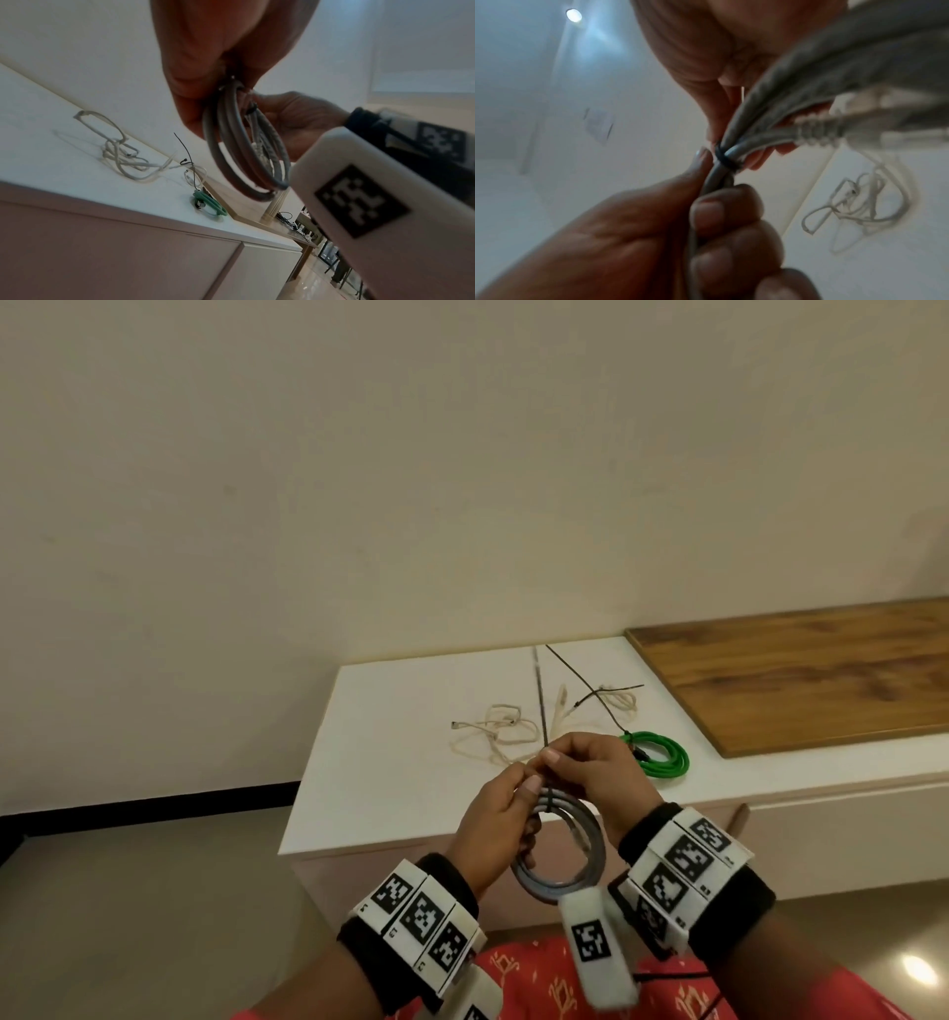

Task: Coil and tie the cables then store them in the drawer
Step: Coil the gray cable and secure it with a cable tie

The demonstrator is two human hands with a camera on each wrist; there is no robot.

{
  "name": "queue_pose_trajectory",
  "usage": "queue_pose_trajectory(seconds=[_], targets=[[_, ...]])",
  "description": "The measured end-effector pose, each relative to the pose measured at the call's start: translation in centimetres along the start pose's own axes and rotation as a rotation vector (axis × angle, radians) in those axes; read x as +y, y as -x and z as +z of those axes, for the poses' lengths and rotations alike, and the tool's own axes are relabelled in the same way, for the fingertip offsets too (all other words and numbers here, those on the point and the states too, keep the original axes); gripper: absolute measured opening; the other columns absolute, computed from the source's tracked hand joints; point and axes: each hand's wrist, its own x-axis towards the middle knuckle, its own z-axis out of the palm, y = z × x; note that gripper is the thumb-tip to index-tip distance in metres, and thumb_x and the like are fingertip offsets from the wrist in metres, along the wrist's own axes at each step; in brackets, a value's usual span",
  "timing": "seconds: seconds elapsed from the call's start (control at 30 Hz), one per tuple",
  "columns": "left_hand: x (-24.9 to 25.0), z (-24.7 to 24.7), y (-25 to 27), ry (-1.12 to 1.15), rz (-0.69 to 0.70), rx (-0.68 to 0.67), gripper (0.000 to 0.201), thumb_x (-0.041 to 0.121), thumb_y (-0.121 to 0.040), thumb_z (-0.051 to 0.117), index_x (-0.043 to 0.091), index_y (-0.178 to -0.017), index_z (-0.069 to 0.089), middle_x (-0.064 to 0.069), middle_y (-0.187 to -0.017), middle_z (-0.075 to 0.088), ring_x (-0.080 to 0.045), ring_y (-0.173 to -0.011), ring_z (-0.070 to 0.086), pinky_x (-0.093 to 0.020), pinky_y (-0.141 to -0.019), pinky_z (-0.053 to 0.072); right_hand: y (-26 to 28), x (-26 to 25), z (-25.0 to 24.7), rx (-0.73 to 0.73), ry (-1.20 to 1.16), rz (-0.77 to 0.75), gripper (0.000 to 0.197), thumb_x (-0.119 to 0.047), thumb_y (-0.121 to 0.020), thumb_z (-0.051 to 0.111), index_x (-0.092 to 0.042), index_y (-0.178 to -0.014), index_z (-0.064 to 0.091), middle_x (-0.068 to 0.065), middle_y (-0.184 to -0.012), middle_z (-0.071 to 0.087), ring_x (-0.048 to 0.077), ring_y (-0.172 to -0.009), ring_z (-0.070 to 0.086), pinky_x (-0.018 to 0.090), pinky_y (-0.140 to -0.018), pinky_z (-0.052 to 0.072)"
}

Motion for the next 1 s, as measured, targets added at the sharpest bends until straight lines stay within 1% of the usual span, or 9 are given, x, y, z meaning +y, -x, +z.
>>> queue_pose_trajectory(seconds=[0.13, 0.2, 0.27, 0.47, 0.57, 0.67, 0.8, 0.9, 1.0], targets=[[-0.4, -0.7, 0.4, -0.172, 0.086, -0.047, 0.005, 0.02, -0.091, 0.051, 0.018, -0.086, 0.051, 0.01, -0.058, 0.05, -0.008, -0.053, 0.047, -0.026, -0.056, 0.044, 0.3, -0.3, -0.3, 0.013, -0.31, 0.181, 0.023, 0.0, -0.091, 0.045, 0.001, -0.072, 0.058, 0.011, -0.065, 0.065, 0.02, -0.058, 0.063, 0.024, -0.05, 0.055], [-0.9, -0.7, 0.8, -0.335, 0.156, -0.025, 0.008, 0.024, -0.083, 0.06, 0.023, -0.085, 0.053, 0.011, -0.069, 0.057, 0.001, -0.062, 0.052, -0.016, -0.061, 0.042, 0.5, -0.7, 0.0, 0.034, -0.446, 0.247, 0.026, -0.002, -0.093, 0.041, -0.002, -0.071, 0.054, 0.007, -0.059, 0.065, 0.019, -0.06, 0.063, 0.025, -0.052, 0.056], [-1.0, -0.4, 1.3, -0.401, 0.187, 0.066, 0.009, 0.019, -0.084, 0.062, 0.021, -0.082, 0.053, 0.012, -0.068, 0.056, 0.005, -0.059, 0.051, -0.008, -0.055, 0.037, 0.7, -1.2, 0.5, 0.061, -0.474, 0.247, 0.026, -0.004, -0.095, 0.04, -0.005, -0.072, 0.053, 0.003, -0.054, 0.059, 0.017, -0.055, 0.059, 0.026, -0.055, 0.053], [-0.7, 0.2, 1.8, -0.381, 0.197, 0.258, 0.035, 0.006, -0.082, 0.06, 0.032, -0.063, 0.048, 0.012, -0.06, 0.054, 0.005, -0.056, 0.051, -0.007, -0.053, 0.033, 2.7, -1.8, 3.3, 0.142, -0.151, -0.079, 0.027, 0.005, -0.089, 0.044, -0.006, -0.066, 0.051, -0.006, -0.039, 0.045, 0.013, -0.041, 0.039, 0.026, -0.045, 0.036], [-0.7, 0.3, 1.9, -0.335, 0.176, 0.293, 0.024, -0.005, -0.079, 0.054, 0.018, -0.07, 0.059, 0.008, -0.065, 0.062, 0.008, -0.061, 0.056, -0.005, -0.056, 0.038, 3.3, -0.9, 4.5, 0.21, -0.001, -0.176, 0.037, 0.002, -0.085, 0.05, -0.021, -0.056, 0.051, -0.007, -0.042, 0.047, 0.013, -0.047, 0.042, 0.029, -0.054, 0.035], [-0.7, 0.3, 1.7, -0.35, 0.158, 0.329, 0.018, -0.009, -0.076, 0.051, 0.004, -0.068, 0.06, 0.002, -0.06, 0.06, 0.006, -0.054, 0.053, -0.005, -0.05, 0.036, 3.9, -0.2, 5.2, 0.267, 0.054, -0.21, 0.039, 0.001, -0.084, 0.052, -0.024, -0.054, 0.047, -0.004, -0.051, 0.048, 0.016, -0.057, 0.045, 0.032, -0.062, 0.038], [-1.1, 0.3, 1.5, -0.366, 0.14, 0.298, 0.036, -0.009, -0.077, 0.05, 0.016, -0.052, 0.048, 0.009, -0.049, 0.048, 0.007, -0.046, 0.049, -0.005, -0.046, 0.033, 4.9, 0.6, 5.3, 0.291, 0.137, -0.226, 0.037, -0.001, -0.083, 0.053, -0.023, -0.055, 0.047, -0.005, -0.053, 0.05, 0.016, -0.06, 0.049, 0.034, -0.063, 0.042], [-1.8, 0.2, 1.5, -0.366, 0.125, 0.218, 0.029, -0.008, -0.078, 0.051, 0.009, -0.055, 0.052, 0.011, -0.047, 0.049, 0.007, -0.046, 0.049, -0.004, -0.047, 0.033, 4.9, 1.2, 4.9, 0.244, 0.21, -0.193, 0.033, -0.001, -0.084, 0.052, -0.02, -0.058, 0.048, -0.004, -0.053, 0.05, 0.016, -0.06, 0.05, 0.035, -0.062, 0.042], [-2.4, 0.0, 1.0, -0.36, 0.114, 0.143, 0.034, 0.003, -0.078, 0.059, 0.027, -0.057, 0.05, 0.011, -0.054, 0.055, 0.003, -0.055, 0.051, -0.016, -0.054, 0.041, 4.0, 0.8, 3.5, 0.179, -0.047, -0.146, 0.026, 0.003, -0.088, 0.048, -0.011, -0.067, 0.053, 0.001, -0.051, 0.05, 0.009, -0.048, 0.048, 0.027, -0.052, 0.043]])
